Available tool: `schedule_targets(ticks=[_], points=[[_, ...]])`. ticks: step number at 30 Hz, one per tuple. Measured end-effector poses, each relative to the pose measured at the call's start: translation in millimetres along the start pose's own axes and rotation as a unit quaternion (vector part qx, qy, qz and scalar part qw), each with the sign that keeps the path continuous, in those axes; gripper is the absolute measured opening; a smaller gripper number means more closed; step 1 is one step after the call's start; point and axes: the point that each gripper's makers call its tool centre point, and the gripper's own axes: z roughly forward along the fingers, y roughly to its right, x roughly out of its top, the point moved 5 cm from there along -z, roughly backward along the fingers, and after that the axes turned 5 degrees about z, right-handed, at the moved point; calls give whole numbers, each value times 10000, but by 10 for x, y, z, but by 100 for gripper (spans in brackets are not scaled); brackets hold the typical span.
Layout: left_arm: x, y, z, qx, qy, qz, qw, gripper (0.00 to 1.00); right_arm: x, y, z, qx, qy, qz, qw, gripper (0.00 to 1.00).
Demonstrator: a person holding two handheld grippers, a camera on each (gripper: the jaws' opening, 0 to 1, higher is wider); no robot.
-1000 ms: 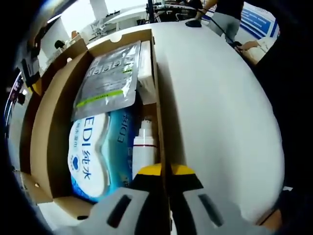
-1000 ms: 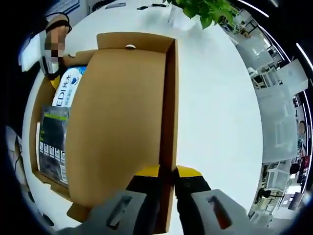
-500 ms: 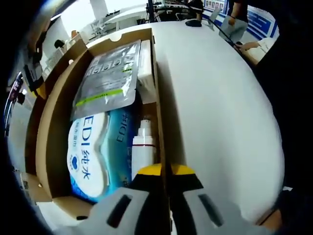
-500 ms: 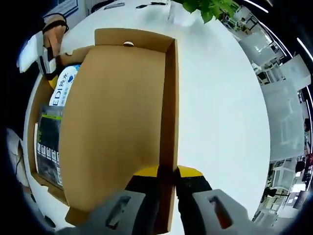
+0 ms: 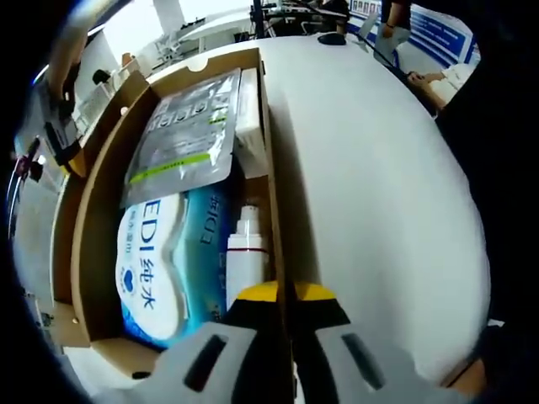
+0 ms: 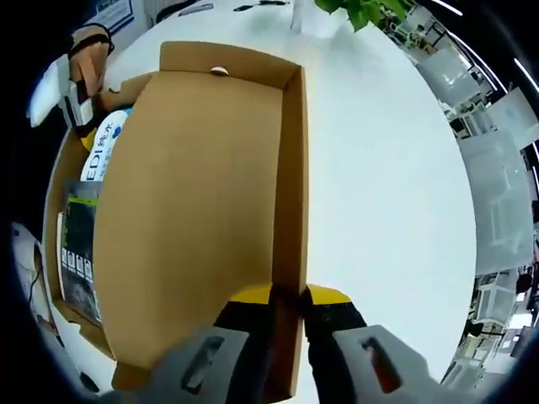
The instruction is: Operate the shoe box by opening the lid, removing the specified soft item, and placing it in the target area until the item is outside and the box remains undamaged.
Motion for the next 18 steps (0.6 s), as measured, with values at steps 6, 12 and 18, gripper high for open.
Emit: schedule_targets(ticks=[6,12,18], points=[[-2,0,2,-9,18,1,10000,2,0,-21,21,29,-30,19,10000,12],[-4,-4,4,-11,12,-19,10000,2,-1,-6,8,16,-16,41,10000,12],[-6,-7,7,-12,4,-1,10000,2,-3,7,6,10,-18,13,10000,12]])
